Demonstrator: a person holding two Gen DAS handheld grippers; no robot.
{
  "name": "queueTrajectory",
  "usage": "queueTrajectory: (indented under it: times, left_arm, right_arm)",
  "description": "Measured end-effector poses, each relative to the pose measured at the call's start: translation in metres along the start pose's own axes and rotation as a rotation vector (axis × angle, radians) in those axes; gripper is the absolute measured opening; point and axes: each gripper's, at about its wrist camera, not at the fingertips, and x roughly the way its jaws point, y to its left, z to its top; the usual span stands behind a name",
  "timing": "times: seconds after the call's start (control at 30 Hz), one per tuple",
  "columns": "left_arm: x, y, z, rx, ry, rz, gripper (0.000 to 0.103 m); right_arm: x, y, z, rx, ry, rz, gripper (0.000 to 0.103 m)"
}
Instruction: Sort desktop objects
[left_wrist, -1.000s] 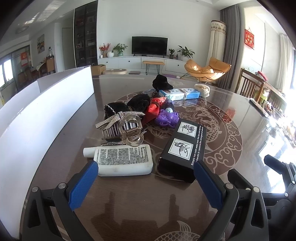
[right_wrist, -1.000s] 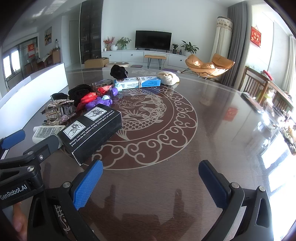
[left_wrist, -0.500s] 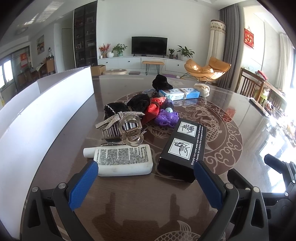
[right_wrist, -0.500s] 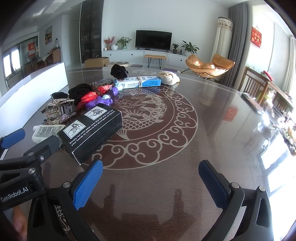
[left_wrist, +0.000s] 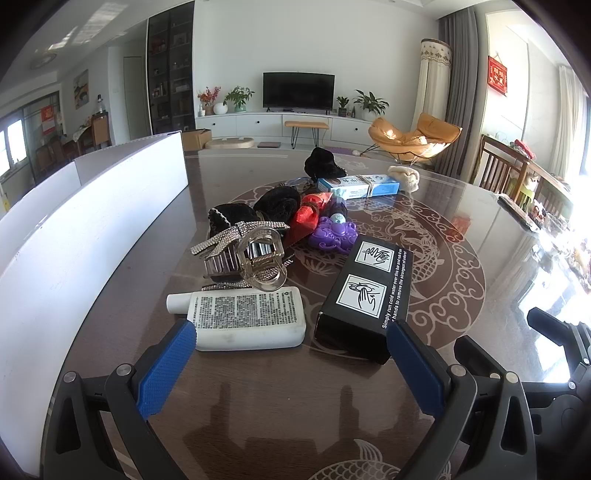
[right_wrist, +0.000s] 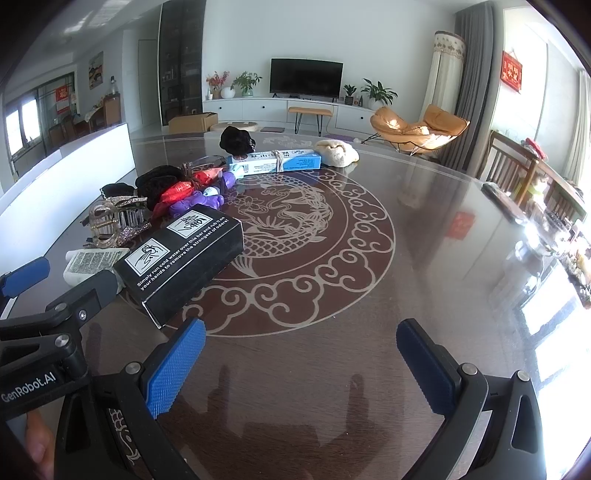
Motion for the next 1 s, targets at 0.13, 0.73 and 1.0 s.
queueTrajectory:
  times: [0.13, 0.73, 1.0]
  left_arm:
    - [0.0001, 0.0003, 0.0001, 0.0, 0.0, 0.0, 0.103]
    - [0.0015, 0.0014, -0.0005, -0.001, 0.004, 0.001, 0.103]
    - [0.0021, 0.0021, -0.0011, -0.002, 0.005, 0.001, 0.103]
  right_arm:
    - [0.0009, 0.0003, -0.0003, 0.002, 0.005, 0.0, 0.103]
    - [0.0051, -0.0027, 0.0002, 0.015, 0.027, 0.004, 0.103]
    - [0.0065, -0.0016, 0.0003, 0.012, 0.032, 0.003, 0.103]
